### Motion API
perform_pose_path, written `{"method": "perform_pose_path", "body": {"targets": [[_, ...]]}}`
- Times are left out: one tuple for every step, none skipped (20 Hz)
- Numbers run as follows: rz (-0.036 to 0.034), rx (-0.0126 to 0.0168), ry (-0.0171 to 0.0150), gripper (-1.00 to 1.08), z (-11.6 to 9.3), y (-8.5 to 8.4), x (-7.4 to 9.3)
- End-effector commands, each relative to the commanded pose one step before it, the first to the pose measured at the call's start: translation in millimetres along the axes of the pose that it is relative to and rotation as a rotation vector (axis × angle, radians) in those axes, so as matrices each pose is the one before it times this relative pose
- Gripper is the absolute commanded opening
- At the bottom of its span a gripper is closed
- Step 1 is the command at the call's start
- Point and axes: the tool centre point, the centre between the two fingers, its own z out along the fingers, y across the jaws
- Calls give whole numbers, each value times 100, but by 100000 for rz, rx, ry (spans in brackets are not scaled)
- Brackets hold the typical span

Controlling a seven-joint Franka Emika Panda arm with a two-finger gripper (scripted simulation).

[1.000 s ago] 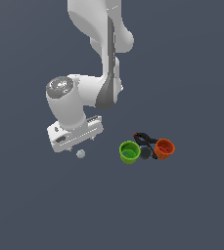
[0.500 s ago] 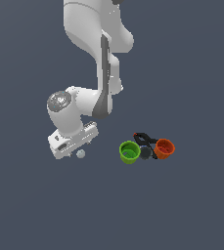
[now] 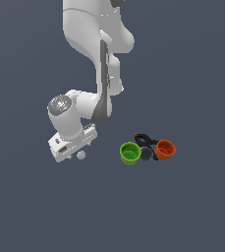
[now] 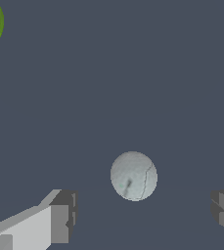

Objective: Pick up a designated object from a clutter of objects.

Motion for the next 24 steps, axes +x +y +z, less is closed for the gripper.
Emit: {"method": "perform_pose_path", "body": {"targets": [[-21, 5, -2, 100, 254, -6, -6], [0, 0, 0, 100, 237, 1, -12], [-67, -13, 12, 100, 294, -22, 15], [0, 0, 0, 100, 370, 0, -20], [0, 0, 0, 100, 434, 0, -24], [-67, -13, 11, 100, 487, -24, 3], [-67, -14, 11, 100, 547, -23, 0], [0, 0, 0, 100, 546, 2, -29], [-67, -14, 10, 100, 464, -17, 9], [0, 0, 0, 100, 402, 11, -16], [0, 0, 0, 100, 331, 17, -8], [-67, -14, 8, 100, 251, 0, 31], [0, 0, 0, 100, 193, 25, 4], [0, 0, 0, 100, 131, 25, 8], [0, 0, 0, 100, 74, 19, 7], [0, 0, 0, 100, 23, 7, 3], [0, 0, 0, -100, 0, 0, 0], [0, 0, 0, -100, 0, 0, 0], [0, 0, 0, -100, 0, 0, 0], [0, 0, 0, -100, 0, 0, 0], [0, 0, 0, -100, 0, 0, 0], [0, 0, 0, -100, 0, 0, 0], [0, 0, 0, -100, 0, 0, 0], [0, 0, 0, -100, 0, 0, 0]]}}
